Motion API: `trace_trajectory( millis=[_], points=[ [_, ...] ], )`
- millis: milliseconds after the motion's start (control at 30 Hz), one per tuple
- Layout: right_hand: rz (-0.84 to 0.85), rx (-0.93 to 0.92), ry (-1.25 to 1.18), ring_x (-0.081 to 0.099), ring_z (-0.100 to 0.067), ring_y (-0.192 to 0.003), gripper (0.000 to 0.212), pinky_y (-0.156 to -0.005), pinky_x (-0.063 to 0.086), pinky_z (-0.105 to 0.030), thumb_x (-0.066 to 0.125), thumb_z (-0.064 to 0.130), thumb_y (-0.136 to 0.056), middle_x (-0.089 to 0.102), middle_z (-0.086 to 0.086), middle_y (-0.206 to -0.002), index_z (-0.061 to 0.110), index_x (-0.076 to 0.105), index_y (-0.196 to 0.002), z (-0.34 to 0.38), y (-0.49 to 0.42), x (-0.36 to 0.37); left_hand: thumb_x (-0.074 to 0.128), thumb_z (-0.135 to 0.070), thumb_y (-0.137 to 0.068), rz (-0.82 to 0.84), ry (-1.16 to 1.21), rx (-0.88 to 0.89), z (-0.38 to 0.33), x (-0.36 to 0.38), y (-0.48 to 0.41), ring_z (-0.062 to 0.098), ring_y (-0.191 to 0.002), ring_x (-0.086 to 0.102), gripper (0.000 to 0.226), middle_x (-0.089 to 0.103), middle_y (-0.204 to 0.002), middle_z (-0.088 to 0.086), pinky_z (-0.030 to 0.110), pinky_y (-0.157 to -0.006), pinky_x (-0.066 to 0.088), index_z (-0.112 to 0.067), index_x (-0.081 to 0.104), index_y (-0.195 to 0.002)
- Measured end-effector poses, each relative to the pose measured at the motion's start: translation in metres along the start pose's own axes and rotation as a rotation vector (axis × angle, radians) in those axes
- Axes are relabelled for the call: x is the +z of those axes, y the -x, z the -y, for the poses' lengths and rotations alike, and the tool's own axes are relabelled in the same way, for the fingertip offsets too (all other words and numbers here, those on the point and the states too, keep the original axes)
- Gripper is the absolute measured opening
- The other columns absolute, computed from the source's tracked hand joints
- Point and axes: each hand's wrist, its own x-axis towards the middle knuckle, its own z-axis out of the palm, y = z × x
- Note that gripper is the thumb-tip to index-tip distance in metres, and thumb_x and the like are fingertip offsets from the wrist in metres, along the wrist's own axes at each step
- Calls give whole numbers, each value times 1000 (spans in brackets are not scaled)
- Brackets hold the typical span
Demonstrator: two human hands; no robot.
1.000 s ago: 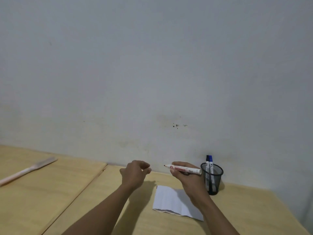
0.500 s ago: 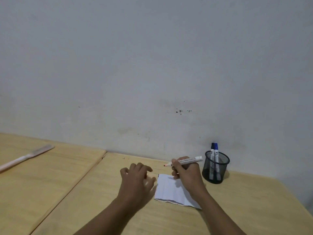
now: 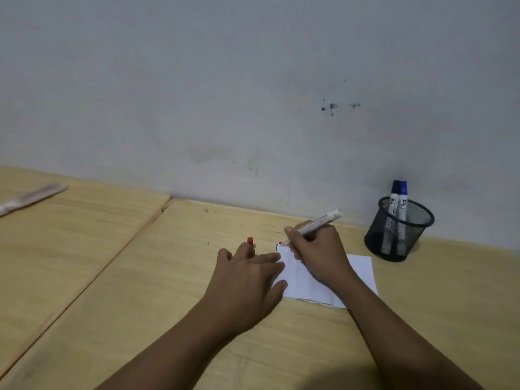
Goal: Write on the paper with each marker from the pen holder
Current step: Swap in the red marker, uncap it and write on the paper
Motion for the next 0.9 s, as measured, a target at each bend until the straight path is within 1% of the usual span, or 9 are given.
trace_trajectory(
  millis=[67,233,333,433,567,633,700,800,900],
  points=[
    [2,-3,15,64,-7,-53,27,-52,50,-20,70,29,-94,72,-4,-64,7,73,-79,0,-2,0,35,-58,-93,26,13,-10,1,-2,-3,17,-122,41,45,47,-146,-20,45,-90,36,-39,53,-129],
    [11,-3,68,62,-6,-50,34,-53,48,-21,69,33,-94,71,-3,-61,4,76,-78,-2,-5,2,36,-56,-94,59,-2,-9,1,-3,-3,19,-126,39,43,43,-150,-19,48,-91,38,-39,51,-131],
    [5,-15,115,64,-4,-51,33,-54,48,-18,68,36,-94,71,1,-62,8,75,-78,-1,-4,3,35,-55,-95,61,1,-8,2,-4,-1,19,-129,36,45,40,-152,-18,48,-94,38,-38,48,-135],
    [10,-21,141,64,-1,-51,29,-53,45,-13,67,36,-94,70,5,-64,11,74,-81,-1,-4,4,35,-55,-95,51,-12,2,2,-3,-1,20,-127,38,45,40,-152,-17,47,-92,38,-38,49,-134],
    [12,-28,161,63,0,-51,28,-52,43,-10,67,36,-95,68,6,-64,12,73,-81,-1,-4,4,36,-55,-95,50,-14,1,1,-2,-2,20,-127,39,46,41,-152,-17,47,-93,38,-38,48,-136],
    [11,-30,157,64,-1,-54,27,-53,44,-10,67,35,-95,70,6,-66,12,74,-84,-1,-4,4,35,-55,-95,57,-12,-1,1,-2,-3,20,-128,38,47,40,-152,-17,47,-94,37,-38,47,-137],
    [17,-35,154,65,-1,-54,27,-54,46,-12,67,35,-95,70,6,-65,14,74,-80,-1,-4,4,34,-55,-96,65,-9,-3,0,-3,-3,20,-129,36,48,38,-153,-17,47,-96,37,-38,46,-138],
    [46,-40,152,62,-2,-52,29,-54,45,-16,66,34,-96,66,9,-60,19,68,-71,0,-4,3,34,-55,-96,58,-7,-2,1,-4,-2,20,-127,37,45,40,-152,-17,46,-94,37,-38,48,-135],
    [74,-39,160,62,-5,-55,28,-53,44,-16,66,33,-96,67,4,-63,16,70,-73,0,-4,2,34,-55,-94,42,-17,7,2,-2,-2,20,-120,41,42,46,-147,-18,45,-88,38,-36,55,-125]
  ],
)
